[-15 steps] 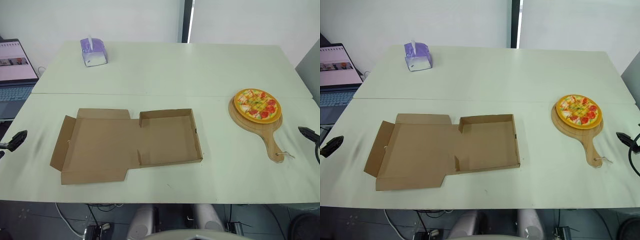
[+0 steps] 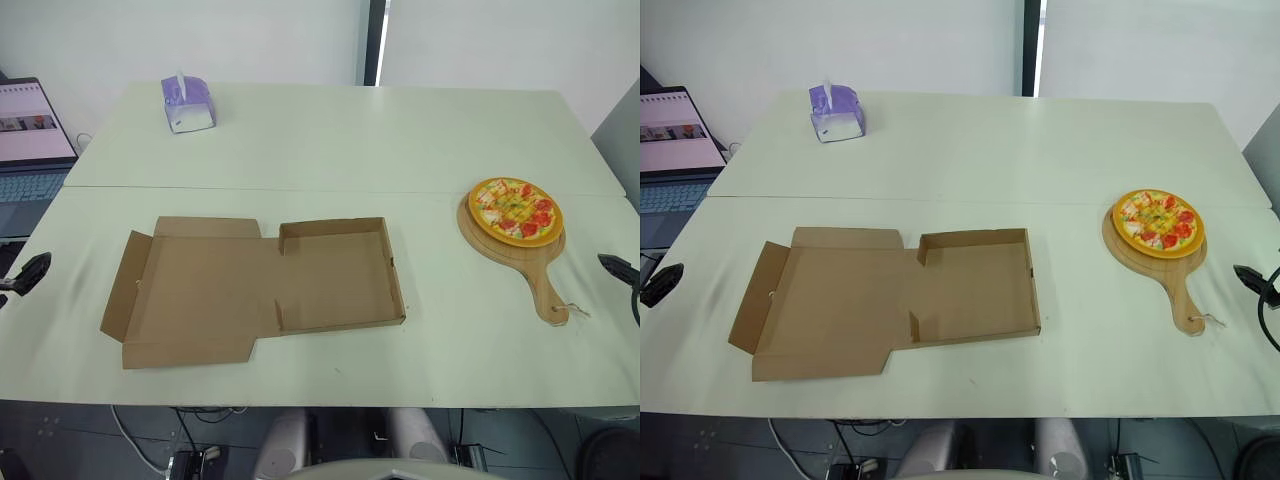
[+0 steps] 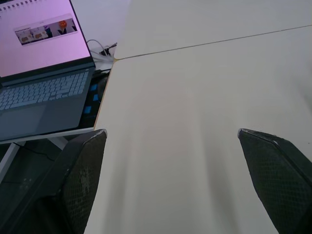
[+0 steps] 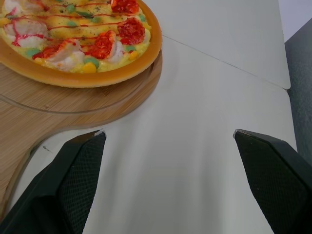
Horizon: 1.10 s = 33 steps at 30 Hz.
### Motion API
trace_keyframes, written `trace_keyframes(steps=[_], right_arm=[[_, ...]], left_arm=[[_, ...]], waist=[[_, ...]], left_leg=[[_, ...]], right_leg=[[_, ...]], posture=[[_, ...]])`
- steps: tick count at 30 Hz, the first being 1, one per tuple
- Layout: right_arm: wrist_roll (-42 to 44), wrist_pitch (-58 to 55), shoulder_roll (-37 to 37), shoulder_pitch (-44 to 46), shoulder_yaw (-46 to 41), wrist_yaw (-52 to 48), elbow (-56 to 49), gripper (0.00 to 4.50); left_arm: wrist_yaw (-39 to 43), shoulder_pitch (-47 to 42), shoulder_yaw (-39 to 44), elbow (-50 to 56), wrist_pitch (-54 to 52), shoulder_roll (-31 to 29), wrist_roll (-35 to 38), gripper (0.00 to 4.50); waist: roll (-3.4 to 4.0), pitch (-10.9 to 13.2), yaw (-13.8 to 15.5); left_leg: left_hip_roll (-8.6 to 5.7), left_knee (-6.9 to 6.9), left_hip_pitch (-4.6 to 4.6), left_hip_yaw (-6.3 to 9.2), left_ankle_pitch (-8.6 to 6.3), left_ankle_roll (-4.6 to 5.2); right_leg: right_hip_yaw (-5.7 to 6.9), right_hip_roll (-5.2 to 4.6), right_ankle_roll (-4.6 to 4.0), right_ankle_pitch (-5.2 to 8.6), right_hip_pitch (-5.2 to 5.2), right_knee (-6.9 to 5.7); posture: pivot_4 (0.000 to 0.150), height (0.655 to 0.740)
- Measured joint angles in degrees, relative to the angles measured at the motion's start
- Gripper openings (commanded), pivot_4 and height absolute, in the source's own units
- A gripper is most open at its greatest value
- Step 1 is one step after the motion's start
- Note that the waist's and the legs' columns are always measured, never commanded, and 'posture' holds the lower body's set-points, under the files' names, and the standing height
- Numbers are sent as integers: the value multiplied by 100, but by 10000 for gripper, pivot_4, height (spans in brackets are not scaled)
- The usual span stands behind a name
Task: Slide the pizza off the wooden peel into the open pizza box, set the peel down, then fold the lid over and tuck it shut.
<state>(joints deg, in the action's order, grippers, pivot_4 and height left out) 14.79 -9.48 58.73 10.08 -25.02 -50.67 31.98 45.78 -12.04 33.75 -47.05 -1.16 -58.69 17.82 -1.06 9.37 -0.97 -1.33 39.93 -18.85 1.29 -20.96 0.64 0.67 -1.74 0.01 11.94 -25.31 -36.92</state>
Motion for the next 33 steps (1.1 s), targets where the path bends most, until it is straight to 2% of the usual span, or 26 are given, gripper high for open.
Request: trace_keyframes(steps=[23, 27, 33], right_arm=[[262, -699, -34, -521, -327, 78, -858, 45000], [440, -1011, -120, -575, -362, 81, -1306, 45000], [715, -1644, -279, -931, -494, 124, -2368, 45000]], left_arm=[[283, -339, -80, 24, -114, 65, 147, 44677], [626, -751, -292, 840, -604, 215, 472, 44677], [1080, -1730, -1137, 2927, -2014, 518, 1204, 44677]], waist=[[0, 0, 32], [-1, 0, 86], [-1, -1, 140]], left_leg=[[-1, 2, 0, 0, 0, 0], [-1, 4, -2, 2, 1, -1], [-7, 5, -8, 5, 2, -3]], right_leg=[[1, 0, 0, 0, 1, -1], [2, 0, 0, 0, 1, -4], [1, 0, 2, -1, 2, -1]], posture=[[1500, 7400], [1500, 7400], [1500, 7400]])
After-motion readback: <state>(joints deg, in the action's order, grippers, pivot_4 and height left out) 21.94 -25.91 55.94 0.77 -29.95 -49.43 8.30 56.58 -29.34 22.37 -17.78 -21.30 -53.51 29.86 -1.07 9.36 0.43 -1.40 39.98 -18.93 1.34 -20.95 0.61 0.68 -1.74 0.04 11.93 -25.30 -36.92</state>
